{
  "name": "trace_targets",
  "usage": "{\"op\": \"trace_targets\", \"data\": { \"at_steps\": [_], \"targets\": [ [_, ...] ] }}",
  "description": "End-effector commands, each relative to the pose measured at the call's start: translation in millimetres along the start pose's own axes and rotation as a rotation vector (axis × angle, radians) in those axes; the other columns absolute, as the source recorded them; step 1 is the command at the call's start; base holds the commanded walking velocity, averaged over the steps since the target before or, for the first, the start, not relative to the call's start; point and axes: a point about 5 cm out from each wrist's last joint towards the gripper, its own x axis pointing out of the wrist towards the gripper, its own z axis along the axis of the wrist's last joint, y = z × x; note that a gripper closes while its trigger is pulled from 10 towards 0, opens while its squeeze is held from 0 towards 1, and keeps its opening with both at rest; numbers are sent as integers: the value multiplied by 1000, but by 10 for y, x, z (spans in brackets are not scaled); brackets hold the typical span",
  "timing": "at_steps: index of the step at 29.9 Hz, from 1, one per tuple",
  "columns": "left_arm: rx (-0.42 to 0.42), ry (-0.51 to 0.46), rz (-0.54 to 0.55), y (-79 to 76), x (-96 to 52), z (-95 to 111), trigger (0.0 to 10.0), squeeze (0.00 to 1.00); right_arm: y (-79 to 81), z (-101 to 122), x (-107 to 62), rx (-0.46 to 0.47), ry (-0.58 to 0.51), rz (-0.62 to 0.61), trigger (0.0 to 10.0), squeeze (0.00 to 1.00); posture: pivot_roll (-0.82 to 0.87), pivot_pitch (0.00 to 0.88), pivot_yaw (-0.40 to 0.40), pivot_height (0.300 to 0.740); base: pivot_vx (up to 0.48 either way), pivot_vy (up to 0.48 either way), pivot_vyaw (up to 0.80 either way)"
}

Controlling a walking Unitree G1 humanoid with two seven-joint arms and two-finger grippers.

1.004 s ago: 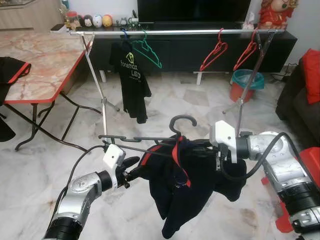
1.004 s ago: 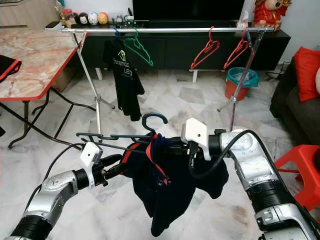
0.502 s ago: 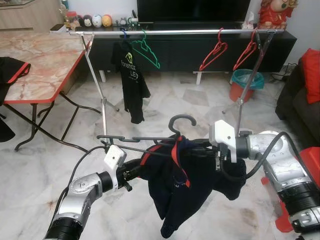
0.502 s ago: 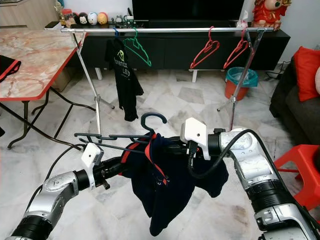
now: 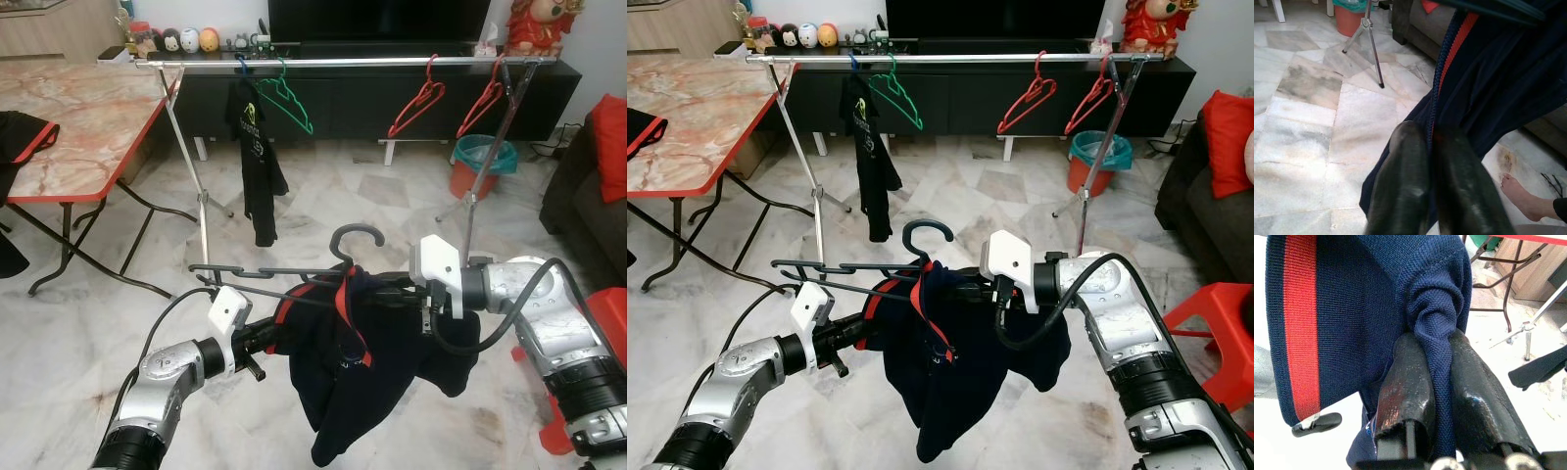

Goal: Hang hanger

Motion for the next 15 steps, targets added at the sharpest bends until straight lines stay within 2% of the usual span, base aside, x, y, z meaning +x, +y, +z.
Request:
{"op": "trace_targets", "data": {
  "at_steps": [1, 10, 12, 15],
  "targets": [
    [5, 0, 3, 19, -55, 0, 0, 0, -18, 83, -17, -23, -36, -15, 0, 0, -89, 28, 22, 740, 0, 0, 0],
    [-41, -43, -14, 3, -129, 20, 0, 0, -44, 70, -47, 6, -66, -47, 0, 0, -88, 27, 21, 740, 0, 0, 0],
    [-71, -69, -16, -2, -175, 39, 0, 0, -111, 131, -89, 69, -191, -113, 0, 0, -87, 27, 20, 740, 0, 0, 0],
    [-87, -81, -5, 9, -208, 45, 0, 0, -126, 222, -138, 125, -317, -120, 0, 0, -84, 26, 20, 740, 0, 0, 0]
  ]
}}
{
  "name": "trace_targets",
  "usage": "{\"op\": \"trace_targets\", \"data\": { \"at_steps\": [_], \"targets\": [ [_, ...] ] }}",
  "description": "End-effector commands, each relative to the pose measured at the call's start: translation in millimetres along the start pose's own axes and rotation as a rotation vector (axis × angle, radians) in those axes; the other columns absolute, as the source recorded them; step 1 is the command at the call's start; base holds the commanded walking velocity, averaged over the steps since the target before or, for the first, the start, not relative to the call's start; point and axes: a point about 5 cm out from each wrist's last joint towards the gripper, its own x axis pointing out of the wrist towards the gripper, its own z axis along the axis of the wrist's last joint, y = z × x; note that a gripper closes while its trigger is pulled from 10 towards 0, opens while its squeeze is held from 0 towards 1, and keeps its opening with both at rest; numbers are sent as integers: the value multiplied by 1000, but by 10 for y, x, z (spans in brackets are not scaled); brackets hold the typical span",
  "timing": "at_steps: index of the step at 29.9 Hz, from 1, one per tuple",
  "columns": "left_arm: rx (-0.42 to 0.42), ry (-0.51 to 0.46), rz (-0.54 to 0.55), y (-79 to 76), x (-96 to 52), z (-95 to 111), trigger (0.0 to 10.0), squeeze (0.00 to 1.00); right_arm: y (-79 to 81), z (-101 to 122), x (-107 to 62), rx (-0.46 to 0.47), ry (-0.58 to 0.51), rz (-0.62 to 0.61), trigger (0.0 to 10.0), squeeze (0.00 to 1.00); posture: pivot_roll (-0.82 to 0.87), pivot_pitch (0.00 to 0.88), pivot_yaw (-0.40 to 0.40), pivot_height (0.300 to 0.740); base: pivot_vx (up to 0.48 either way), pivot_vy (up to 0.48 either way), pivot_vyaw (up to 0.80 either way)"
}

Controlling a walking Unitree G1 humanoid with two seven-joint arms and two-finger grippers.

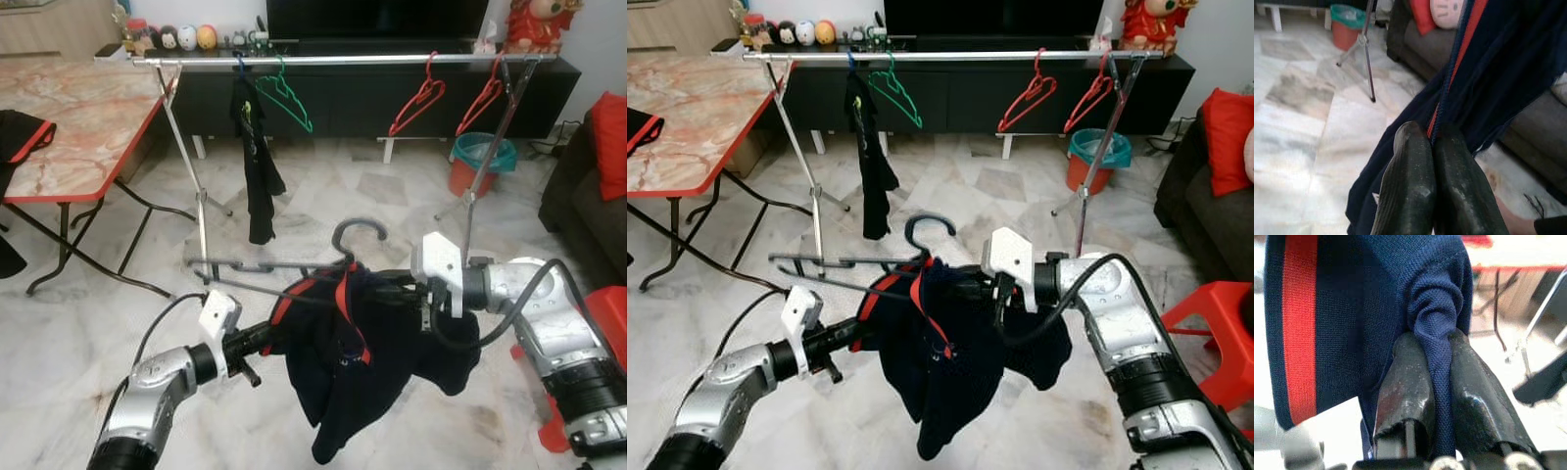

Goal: Hang hanger

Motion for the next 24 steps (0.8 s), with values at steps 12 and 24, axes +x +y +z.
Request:
{"op": "trace_targets", "data": {
  "at_steps": [12, 24],
  "targets": [
    [2, 54, 71, 166, -263, 5, 0, 0, 239, 283, -332, 95, -226, 263, 0, 0, -78, 18, 23, 740, 0, 0, 0],
    [28, 84, 119, 254, -341, 17, 0, 0, 412, -169, -586, 78, 311, 398, 0, 0, -83, 24, 28, 740, 0, 0, 0]
  ]
}}
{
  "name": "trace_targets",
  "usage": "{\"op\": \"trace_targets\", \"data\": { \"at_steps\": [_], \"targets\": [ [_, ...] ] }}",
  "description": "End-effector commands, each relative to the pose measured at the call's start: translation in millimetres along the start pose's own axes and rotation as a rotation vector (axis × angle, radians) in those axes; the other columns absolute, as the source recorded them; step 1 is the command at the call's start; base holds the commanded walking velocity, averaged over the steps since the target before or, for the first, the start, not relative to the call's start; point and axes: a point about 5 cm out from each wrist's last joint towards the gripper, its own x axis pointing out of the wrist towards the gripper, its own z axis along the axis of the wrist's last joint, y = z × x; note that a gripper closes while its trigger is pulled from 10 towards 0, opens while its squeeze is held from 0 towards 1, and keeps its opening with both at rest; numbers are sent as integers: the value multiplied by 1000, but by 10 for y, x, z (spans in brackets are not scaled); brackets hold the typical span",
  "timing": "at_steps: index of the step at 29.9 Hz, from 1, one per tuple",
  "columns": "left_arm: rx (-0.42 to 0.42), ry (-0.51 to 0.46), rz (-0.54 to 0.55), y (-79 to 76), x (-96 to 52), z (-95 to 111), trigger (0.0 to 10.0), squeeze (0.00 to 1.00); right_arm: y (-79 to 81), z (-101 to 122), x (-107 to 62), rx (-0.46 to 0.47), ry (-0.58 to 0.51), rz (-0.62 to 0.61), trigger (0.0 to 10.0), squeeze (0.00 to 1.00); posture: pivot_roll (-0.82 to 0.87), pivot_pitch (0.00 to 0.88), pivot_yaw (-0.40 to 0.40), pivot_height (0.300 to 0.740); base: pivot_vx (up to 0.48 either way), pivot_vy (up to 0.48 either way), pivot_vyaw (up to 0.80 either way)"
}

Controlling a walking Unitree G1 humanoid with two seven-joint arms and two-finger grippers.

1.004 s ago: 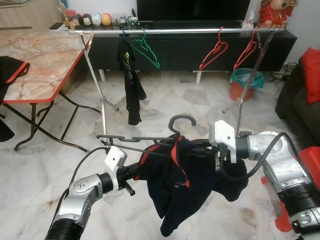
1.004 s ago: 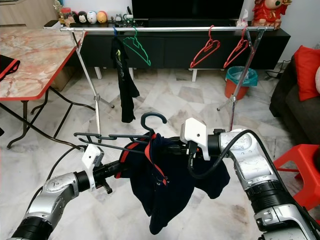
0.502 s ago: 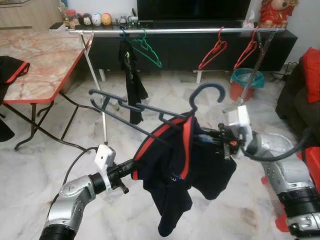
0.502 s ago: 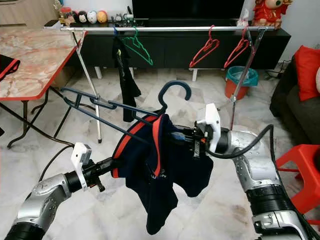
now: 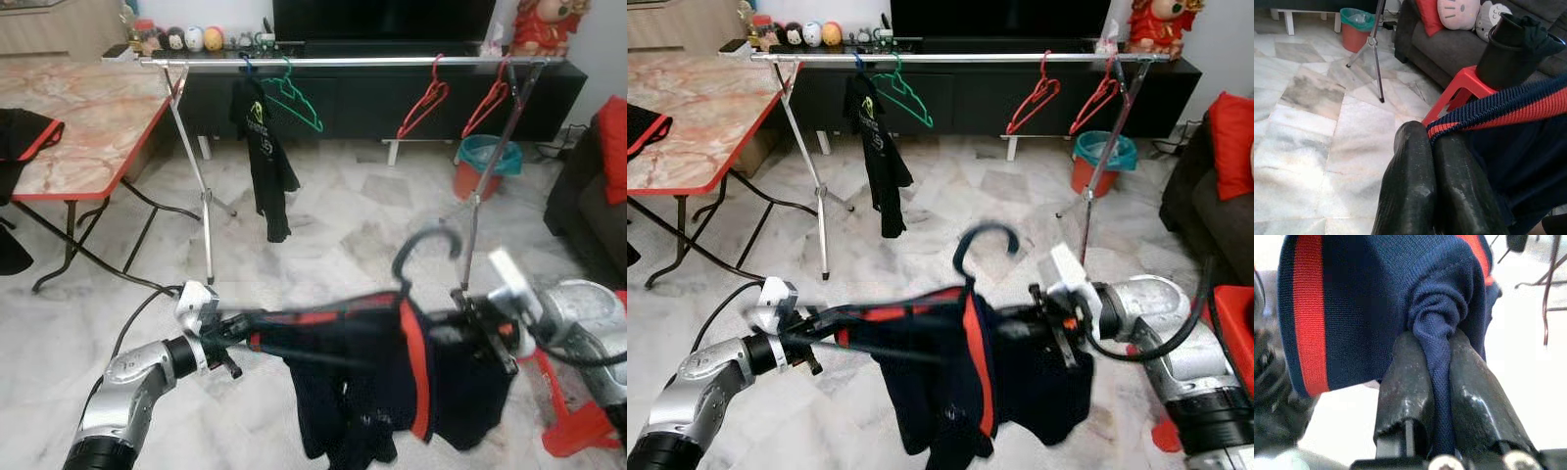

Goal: Hang hanger

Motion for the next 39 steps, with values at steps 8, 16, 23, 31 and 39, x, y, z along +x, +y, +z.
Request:
{"op": "trace_targets", "data": {
  "at_steps": [8, 16, 23, 31, 39],
  "targets": [
    [56, 130, 116, 191, -195, -66, 0, 0, -135, -242, -87, -124, 372, -139, 0, 0, -77, 30, 33, 740, 0, 0, 0],
    [67, 153, 119, 198, -209, -97, 0, 0, -198, -272, -124, -181, 485, -185, 0, 0, -79, 35, 35, 740, 0, 0, 0],
    [74, 145, 120, 199, -184, -94, 0, 0, -91, -201, -34, -166, 365, -56, 0, 0, -81, 36, 33, 740, 0, 0, 0],
    [82, 136, 133, 218, -177, -62, 0, 0, -110, -238, -49, -182, 444, -37, 0, 0, -81, 37, 33, 740, 0, 0, 0],
    [105, 188, 142, 216, -183, -147, 0, 0, -118, -242, -90, -182, 491, -51, 0, 0, -83, 38, 34, 740, 0, 0, 0]
  ]
}}
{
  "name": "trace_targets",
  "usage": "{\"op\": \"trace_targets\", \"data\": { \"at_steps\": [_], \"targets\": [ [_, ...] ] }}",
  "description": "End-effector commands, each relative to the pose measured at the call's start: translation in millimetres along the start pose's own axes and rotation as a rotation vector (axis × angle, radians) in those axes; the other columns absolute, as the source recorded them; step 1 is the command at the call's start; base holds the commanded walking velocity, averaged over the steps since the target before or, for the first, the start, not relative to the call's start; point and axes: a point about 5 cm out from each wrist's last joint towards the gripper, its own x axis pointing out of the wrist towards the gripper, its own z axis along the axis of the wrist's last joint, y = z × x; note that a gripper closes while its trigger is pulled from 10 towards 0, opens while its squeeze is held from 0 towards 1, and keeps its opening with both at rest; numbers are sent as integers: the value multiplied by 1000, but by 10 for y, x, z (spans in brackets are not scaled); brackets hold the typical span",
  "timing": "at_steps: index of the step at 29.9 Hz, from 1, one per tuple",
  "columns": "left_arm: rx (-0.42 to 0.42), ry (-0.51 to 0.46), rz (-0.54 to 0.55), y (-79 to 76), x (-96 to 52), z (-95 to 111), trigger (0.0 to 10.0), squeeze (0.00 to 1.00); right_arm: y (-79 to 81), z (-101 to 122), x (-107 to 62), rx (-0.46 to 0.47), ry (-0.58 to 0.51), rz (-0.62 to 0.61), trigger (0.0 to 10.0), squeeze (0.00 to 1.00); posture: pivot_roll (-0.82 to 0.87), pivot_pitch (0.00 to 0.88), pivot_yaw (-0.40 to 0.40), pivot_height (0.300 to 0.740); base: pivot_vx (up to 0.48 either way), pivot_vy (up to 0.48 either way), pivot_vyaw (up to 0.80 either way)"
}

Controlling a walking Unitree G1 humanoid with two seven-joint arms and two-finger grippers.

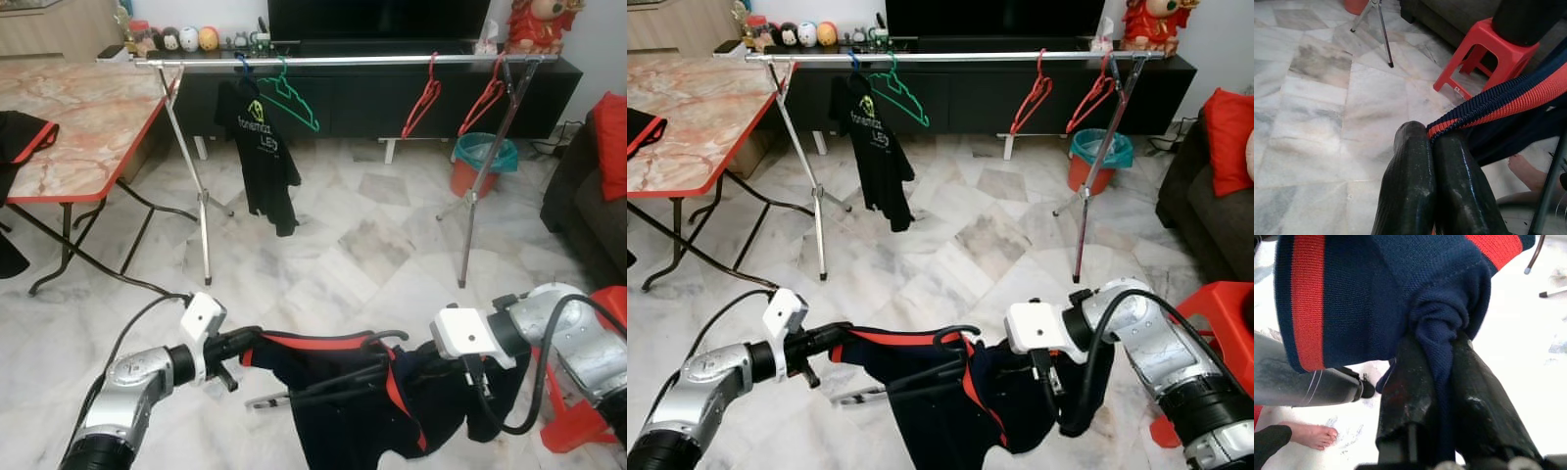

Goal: Hang hanger

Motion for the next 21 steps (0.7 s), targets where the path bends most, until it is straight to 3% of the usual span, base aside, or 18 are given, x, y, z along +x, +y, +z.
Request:
{"op": "trace_targets", "data": {
  "at_steps": [1, 4, 9, 11, 16, 21],
  "targets": [
    [26, 57, 122, 168, -172, -43, 0, 0, 2, -90, -139, 9, 88, -25, 0, 0, -83, 37, 34, 740, 0, 0, 0],
    [52, 103, 131, 177, -178, -90, 0, 0, -35, -141, -171, -6, 146, -60, 0, 0, -83, 37, 34, 740, 0, 0, 0],
    [98, 210, 168, 218, -223, -217, 0, 0, -75, -120, -230, -10, 137, -100, 0, 0, -86, 34, 35, 740, 0, 0, 0],
    [171, 309, 187, 241, -254, -308, 0, 0, -84, -127, -255, -10, 156, -116, 0, 0, -86, 34, 35, 740, 0, 0, 0],
    [218, 393, 210, 247, -272, -405, 0, 0, -90, -149, -275, -11, 188, -131, 0, 0, -86, 34, 35, 740, 0, 0, 0],
    [285, 482, 301, 335, -320, -469, 0, 0, -102, -250, -339, -42, 328, -133, 0, 0, -89, 34, 36, 740, 0, 0, 0]
  ]
}}
